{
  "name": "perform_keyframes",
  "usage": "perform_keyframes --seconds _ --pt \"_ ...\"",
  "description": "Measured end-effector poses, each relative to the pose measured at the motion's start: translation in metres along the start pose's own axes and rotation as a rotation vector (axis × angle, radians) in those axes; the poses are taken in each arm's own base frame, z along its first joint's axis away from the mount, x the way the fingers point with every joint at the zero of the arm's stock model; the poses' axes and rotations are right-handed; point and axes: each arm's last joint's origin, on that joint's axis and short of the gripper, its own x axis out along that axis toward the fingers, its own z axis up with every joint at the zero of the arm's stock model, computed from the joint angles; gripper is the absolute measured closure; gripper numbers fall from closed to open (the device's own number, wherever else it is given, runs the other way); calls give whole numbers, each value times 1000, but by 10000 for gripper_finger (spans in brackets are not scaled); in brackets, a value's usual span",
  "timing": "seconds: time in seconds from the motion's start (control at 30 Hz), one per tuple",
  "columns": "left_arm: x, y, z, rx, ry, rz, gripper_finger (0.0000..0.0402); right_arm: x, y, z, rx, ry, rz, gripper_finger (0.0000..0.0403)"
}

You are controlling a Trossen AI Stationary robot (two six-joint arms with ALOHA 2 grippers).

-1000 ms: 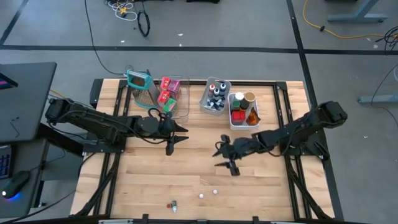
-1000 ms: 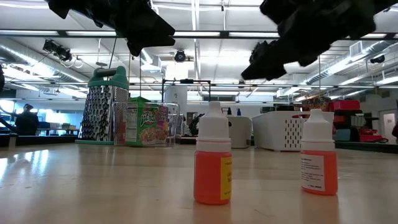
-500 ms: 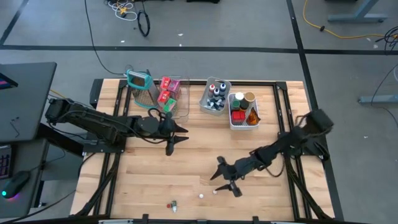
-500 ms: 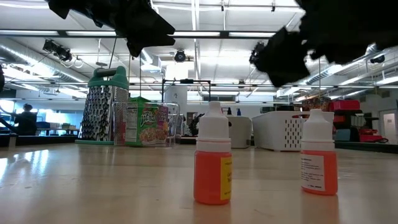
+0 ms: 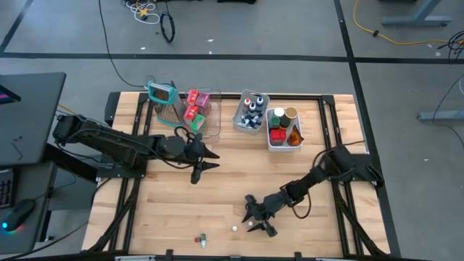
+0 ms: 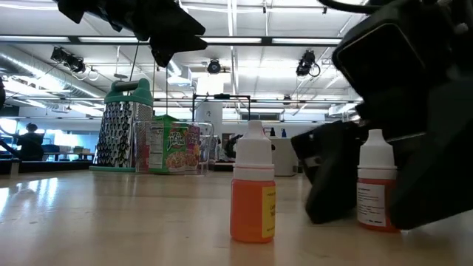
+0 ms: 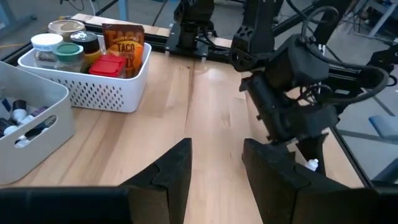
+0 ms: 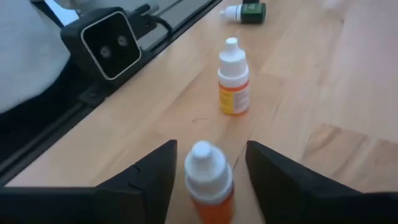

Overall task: Pick & Place Kitchen Items
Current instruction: Put the top small orange food coloring bottle into the gray bin

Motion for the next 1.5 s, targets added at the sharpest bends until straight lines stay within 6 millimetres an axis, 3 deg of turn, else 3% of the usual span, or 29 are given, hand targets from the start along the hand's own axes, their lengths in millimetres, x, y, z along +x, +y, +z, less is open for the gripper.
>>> perform_keyframes --seconds 0.37,0.6,0.83,0.97,1.1,1.2,1.3,1.4,1.5 --pt "0 0 0 46 0 1 248 7 -5 0 -9 -2 -18 292" --pt "0 0 0 56 0 1 248 -8 -24 15 -67 58 -85 336" --pt "0 0 0 104 -1 5 248 -63 -71 62 -194 125 -433 314" --pt "0 0 0 126 -1 7 248 -105 -107 91 -250 80 -725 317" --pt "0 0 0 128 -1 7 248 -154 -152 106 -200 55 -1127 334" --pt "0 0 0 128 -1 7 248 -188 -189 102 -103 23 -1298 336" --pt "0 0 0 128 -1 7 248 -214 -220 87 76 -77 -1265 322" --pt "0 0 0 128 -1 6 248 -225 -240 69 187 -90 -1229 316" --pt "0 0 0 128 -1 6 248 -226 -248 59 198 -68 -1195 322"
